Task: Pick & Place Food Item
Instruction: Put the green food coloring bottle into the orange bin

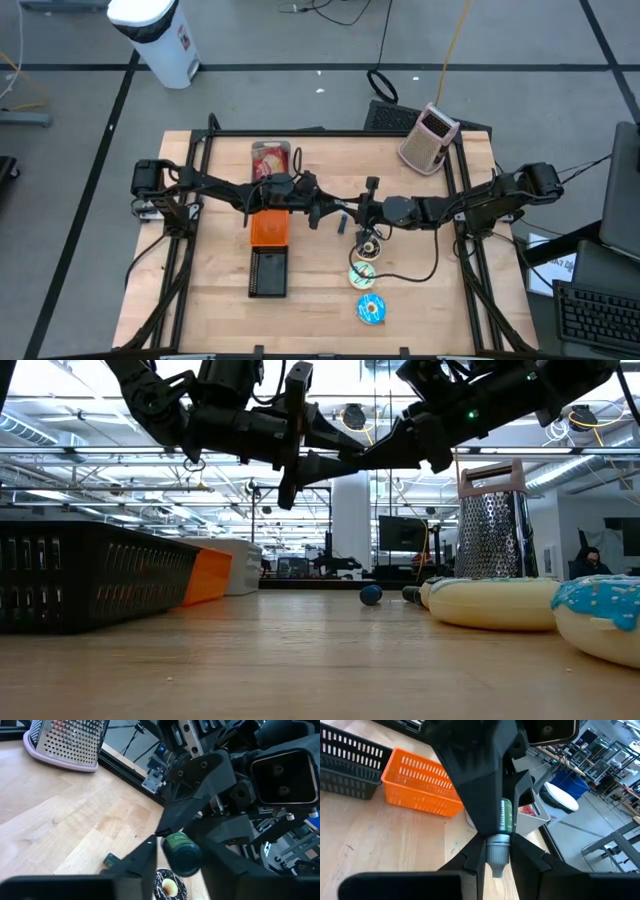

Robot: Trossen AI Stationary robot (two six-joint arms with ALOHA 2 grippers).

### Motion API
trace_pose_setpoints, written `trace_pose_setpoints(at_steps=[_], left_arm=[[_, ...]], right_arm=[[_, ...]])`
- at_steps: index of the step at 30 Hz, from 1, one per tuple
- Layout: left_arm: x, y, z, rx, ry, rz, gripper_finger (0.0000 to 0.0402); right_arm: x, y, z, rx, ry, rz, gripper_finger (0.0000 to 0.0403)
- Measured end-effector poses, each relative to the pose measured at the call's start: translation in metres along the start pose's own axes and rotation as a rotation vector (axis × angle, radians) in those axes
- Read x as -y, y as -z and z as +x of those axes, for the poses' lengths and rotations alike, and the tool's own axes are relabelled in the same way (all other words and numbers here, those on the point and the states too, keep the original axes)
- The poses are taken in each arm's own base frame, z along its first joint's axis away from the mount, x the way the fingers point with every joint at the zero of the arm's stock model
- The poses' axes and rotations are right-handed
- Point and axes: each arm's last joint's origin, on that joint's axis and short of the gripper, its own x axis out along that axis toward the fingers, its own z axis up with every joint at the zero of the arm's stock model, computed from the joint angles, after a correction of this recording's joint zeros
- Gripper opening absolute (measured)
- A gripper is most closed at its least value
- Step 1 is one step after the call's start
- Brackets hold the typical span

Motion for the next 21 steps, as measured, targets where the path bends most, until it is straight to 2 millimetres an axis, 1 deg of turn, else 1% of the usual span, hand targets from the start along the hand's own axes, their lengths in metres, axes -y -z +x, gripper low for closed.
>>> trace_pose_setpoints(at_steps=[3,5,8,11,16,19,21], left_arm=[[-0.002,0.000,0.000,-0.002,-0.005,0.014,0.0086],[-0.003,-0.001,-0.001,-0.004,-0.006,0.038,0.0064],[-0.006,-0.004,-0.001,-0.007,0.007,0.070,0.0061],[-0.006,-0.012,-0.007,-0.010,0.020,0.091,0.0061],[0.003,-0.027,-0.027,-0.074,-0.017,0.186,0.0065],[0.013,-0.028,-0.046,-0.126,-0.043,0.243,0.0060],[0.019,-0.025,-0.060,-0.122,-0.049,0.287,0.0060]], right_arm=[[0.000,0.000,0.000,0.005,-0.019,0.014,0.0060],[-0.001,0.001,0.000,0.006,-0.025,0.035,0.0066],[-0.001,0.001,0.000,0.002,-0.023,0.101,0.0085],[-0.001,0.000,-0.002,-0.011,0.006,0.162,0.0109],[0.001,0.000,-0.010,-0.060,0.016,0.191,0.0139],[0.007,-0.002,-0.018,-0.071,0.023,0.240,0.0147],[0.009,-0.002,-0.022,-0.092,0.018,0.244,0.0149]])
